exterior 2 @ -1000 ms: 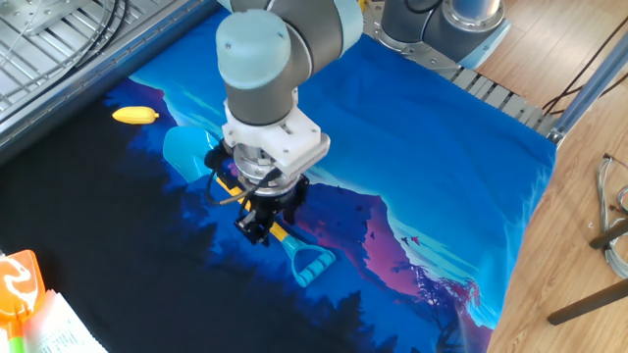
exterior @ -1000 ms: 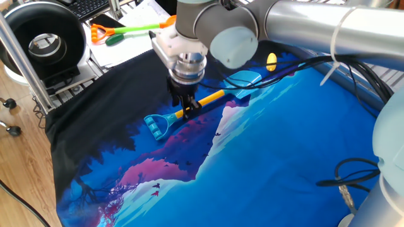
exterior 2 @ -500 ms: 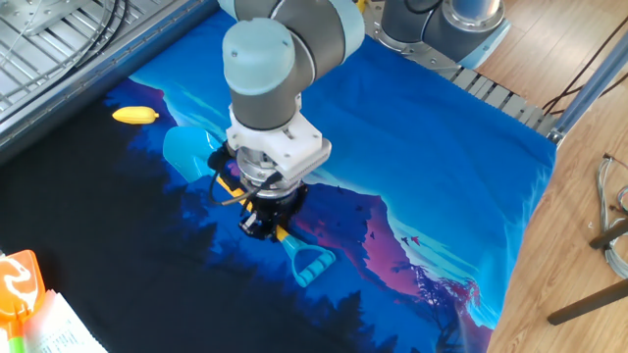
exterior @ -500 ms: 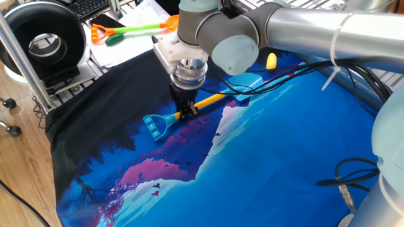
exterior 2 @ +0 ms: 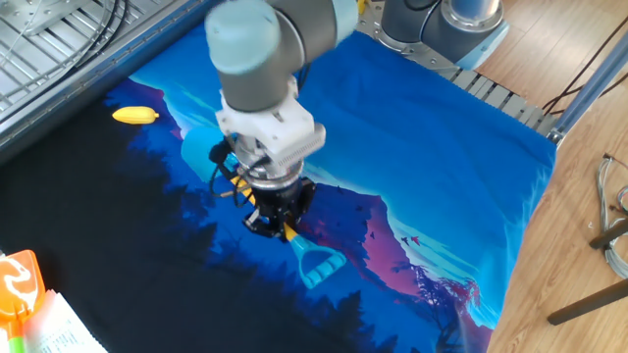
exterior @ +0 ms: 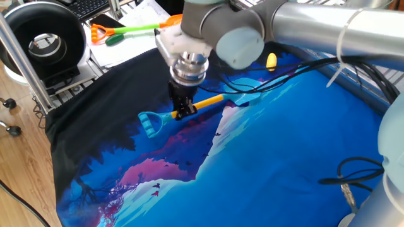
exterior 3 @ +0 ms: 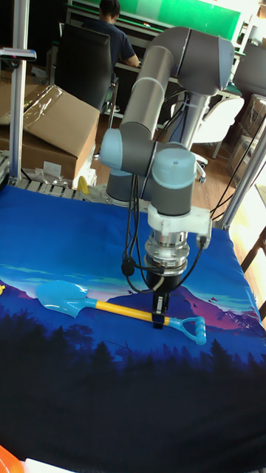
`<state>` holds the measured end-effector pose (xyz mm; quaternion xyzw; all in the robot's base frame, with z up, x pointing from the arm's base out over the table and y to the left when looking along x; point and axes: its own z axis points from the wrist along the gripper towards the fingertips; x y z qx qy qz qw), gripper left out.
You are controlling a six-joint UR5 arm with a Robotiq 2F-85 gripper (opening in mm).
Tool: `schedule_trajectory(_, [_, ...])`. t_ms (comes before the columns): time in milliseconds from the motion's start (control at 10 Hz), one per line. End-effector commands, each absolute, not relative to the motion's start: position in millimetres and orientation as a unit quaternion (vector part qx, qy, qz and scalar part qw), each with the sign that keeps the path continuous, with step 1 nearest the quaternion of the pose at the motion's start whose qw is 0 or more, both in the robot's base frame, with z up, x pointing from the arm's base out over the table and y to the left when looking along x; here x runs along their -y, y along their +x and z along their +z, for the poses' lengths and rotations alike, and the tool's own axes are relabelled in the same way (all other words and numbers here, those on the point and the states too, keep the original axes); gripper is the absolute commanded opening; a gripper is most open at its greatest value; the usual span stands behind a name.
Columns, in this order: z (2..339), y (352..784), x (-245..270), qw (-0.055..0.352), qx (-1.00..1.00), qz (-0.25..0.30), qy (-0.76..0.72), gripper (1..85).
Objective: Use a shovel to scoop up an object
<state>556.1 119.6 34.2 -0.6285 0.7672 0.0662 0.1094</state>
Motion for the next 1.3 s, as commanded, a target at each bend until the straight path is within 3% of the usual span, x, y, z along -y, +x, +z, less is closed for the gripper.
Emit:
schedule_trajectory(0, [64,558,-121,0.148,-0.745,0.102,-0.642,10.0])
schedule_trajectory(500, [72,543,-98,0.167,-0.726,0.120,-0.656,10.0])
schedule_trajectory(1200, [70,518,-59,0.157,-0.707,0.112,-0.680,10.0])
